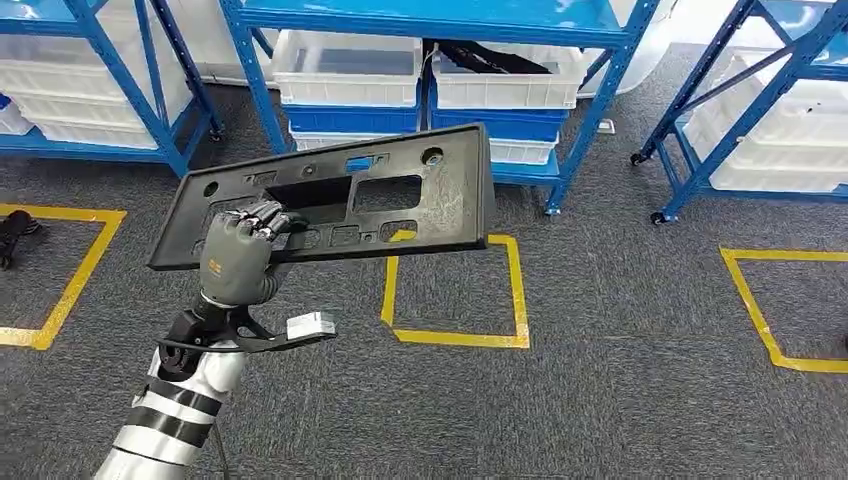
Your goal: Take the parts from the cabinet and place them on the table.
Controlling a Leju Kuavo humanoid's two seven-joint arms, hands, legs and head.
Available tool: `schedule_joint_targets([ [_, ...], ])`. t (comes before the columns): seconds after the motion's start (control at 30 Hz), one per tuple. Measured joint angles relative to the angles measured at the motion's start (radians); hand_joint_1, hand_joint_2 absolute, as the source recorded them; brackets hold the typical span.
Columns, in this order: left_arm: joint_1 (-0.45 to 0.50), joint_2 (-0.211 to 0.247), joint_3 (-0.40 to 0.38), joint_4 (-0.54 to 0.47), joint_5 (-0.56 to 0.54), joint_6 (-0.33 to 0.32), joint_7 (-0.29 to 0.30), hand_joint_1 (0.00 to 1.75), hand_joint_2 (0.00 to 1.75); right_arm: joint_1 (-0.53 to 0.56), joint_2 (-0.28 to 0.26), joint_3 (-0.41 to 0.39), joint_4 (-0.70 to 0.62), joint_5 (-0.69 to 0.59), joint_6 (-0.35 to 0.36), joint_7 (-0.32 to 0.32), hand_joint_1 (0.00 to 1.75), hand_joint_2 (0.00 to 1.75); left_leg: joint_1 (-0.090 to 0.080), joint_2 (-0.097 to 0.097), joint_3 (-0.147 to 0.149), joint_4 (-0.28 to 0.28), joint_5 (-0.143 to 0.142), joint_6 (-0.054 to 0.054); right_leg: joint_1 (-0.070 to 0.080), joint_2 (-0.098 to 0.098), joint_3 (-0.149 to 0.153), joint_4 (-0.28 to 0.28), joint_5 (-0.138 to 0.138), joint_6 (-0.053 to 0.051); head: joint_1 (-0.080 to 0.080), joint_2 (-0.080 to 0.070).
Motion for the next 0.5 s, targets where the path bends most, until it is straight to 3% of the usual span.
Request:
schedule_joint_targets([
  [0.03,0.001,-0.001,0.003,-0.001,0.001,0.000,-0.003,1.75,1.75,-0.002,0.000,-0.001,0.000,0.000,0.000,-0.001,0.00,1.75,-0.003,0.000,-0.002,0.000,0.005,-0.007,0.004,-0.004,0.028,-0.033,-0.011,-0.005,-0.001,0.000],
  [0.07,0.002,-0.002,0.008,0.000,0.001,0.000,-0.007,1.75,1.75,-0.001,0.000,-0.002,0.000,0.003,0.000,-0.004,0.00,1.75,0.000,0.003,0.003,-0.004,0.012,-0.015,0.009,-0.004,0.013,-0.036,-0.003,-0.006,0.002,0.000],
  [0.13,0.003,-0.005,0.010,-0.001,0.001,0.000,-0.010,1.75,1.75,-0.003,-0.003,-0.003,0.000,0.004,0.000,-0.006,0.00,1.75,0.006,0.005,0.006,-0.019,0.028,-0.033,0.014,-0.003,0.006,-0.039,0.003,-0.023,0.009,0.000],
  [0.17,0.004,-0.005,0.010,-0.001,0.001,0.000,-0.012,1.75,1.75,-0.003,-0.002,-0.003,0.000,0.005,0.000,-0.006,0.00,1.75,0.005,0.004,-0.002,-0.015,0.031,-0.039,-0.007,-0.004,0.016,-0.055,0.025,-0.030,0.009,0.000],
  [0.2,0.004,-0.005,0.012,-0.001,0.001,0.000,-0.013,1.75,1.75,-0.003,-0.001,-0.003,0.000,0.005,0.001,-0.006,0.00,1.75,0.005,0.003,-0.008,0.001,0.003,-0.043,-0.007,-0.004,0.015,-0.058,0.032,-0.032,0.006,0.000],
  [0.23,0.004,-0.005,0.016,-0.001,0.001,0.000,-0.015,1.75,1.75,-0.001,-0.001,-0.003,0.000,0.004,0.002,-0.006,0.00,1.75,0.007,0.001,-0.023,0.047,-0.049,-0.045,-0.009,-0.006,0.010,-0.057,0.040,-0.043,0.003,0.000],
  [0.3,0.012,-0.005,0.027,-0.001,0.001,0.000,-0.020,1.75,1.75,0.003,-0.001,-0.003,0.000,0.008,0.003,-0.015,0.00,1.75,0.009,0.001,-0.068,0.198,-0.138,-0.055,-0.009,-0.006,0.000,-0.056,0.049,-0.044,0.005,0.000],
  [0.33,0.017,-0.005,0.030,-0.001,0.001,0.000,-0.020,1.75,1.75,0.004,-0.001,-0.003,0.000,0.011,0.003,-0.020,0.00,1.75,0.010,0.001,-0.084,0.257,-0.158,-0.060,-0.009,-0.006,-0.006,-0.055,0.052,-0.043,0.004,0.000],
  [0.37,0.023,-0.005,0.034,-0.001,-0.001,0.000,-0.021,1.75,1.75,0.005,-0.001,-0.003,0.000,0.016,0.004,-0.027,0.00,1.75,0.014,0.001,-0.077,0.271,-0.154,-0.064,-0.010,-0.006,-0.010,-0.055,0.055,-0.038,0.004,0.000],
  [0.4,0.026,-0.005,0.037,-0.001,-0.001,0.000,-0.021,1.75,1.75,0.007,0.000,-0.003,0.000,0.017,0.008,-0.034,0.00,1.75,0.018,0.002,-0.046,0.235,-0.132,-0.068,-0.012,-0.005,-0.012,-0.053,0.057,-0.036,0.004,0.000],
  [0.47,0.028,-0.007,0.044,-0.004,0.000,0.000,-0.026,1.75,1.75,0.008,0.001,-0.003,0.000,0.016,0.017,-0.043,0.00,1.75,0.027,-0.001,0.064,0.072,-0.069,-0.074,-0.016,0.005,-0.014,-0.047,0.057,-0.032,0.004,0.000],
  [0.5,0.028,-0.007,0.049,-0.005,0.001,0.000,-0.027,1.75,1.75,0.007,0.001,-0.005,0.000,0.014,0.021,-0.048,0.00,1.75,0.033,-0.021,0.102,0.002,-0.076,-0.078,-0.017,0.009,-0.016,-0.041,0.055,-0.027,0.004,0.000],
])
